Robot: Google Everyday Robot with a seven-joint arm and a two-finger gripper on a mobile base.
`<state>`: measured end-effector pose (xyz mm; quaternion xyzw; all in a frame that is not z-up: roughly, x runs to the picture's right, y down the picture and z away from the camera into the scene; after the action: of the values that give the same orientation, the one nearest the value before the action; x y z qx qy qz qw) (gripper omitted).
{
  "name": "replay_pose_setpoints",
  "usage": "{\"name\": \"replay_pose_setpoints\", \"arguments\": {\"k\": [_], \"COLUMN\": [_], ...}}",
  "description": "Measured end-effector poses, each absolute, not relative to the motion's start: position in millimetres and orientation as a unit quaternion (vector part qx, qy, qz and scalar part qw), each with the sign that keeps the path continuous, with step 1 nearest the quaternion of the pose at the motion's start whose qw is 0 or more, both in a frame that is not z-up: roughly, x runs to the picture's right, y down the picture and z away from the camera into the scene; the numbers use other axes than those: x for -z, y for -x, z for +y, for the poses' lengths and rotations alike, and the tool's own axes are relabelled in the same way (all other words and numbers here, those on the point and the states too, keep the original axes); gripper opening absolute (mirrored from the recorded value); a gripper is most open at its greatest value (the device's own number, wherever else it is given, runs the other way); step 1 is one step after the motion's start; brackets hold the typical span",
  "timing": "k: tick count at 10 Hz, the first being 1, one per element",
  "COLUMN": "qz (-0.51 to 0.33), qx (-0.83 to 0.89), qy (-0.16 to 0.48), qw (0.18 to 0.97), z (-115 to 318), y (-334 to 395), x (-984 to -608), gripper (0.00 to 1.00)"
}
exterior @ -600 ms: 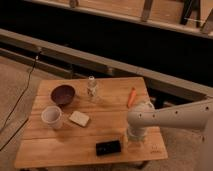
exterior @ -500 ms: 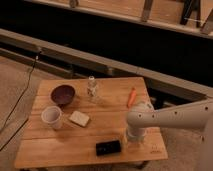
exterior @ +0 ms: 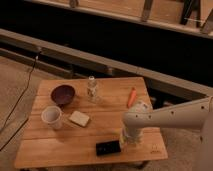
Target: Push the eraser across the table
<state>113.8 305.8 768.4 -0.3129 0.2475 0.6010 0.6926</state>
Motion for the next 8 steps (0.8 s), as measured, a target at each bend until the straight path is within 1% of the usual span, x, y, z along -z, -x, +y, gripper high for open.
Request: {"name": "replay_pose_setpoints", "arguments": {"k": [8], "qz": [0.224], "qx": [-0.571], "qy": [0.344], "qw": [0.711], "z": [311], "y": [-61], "x": [-769], "gripper": [0.65]}}
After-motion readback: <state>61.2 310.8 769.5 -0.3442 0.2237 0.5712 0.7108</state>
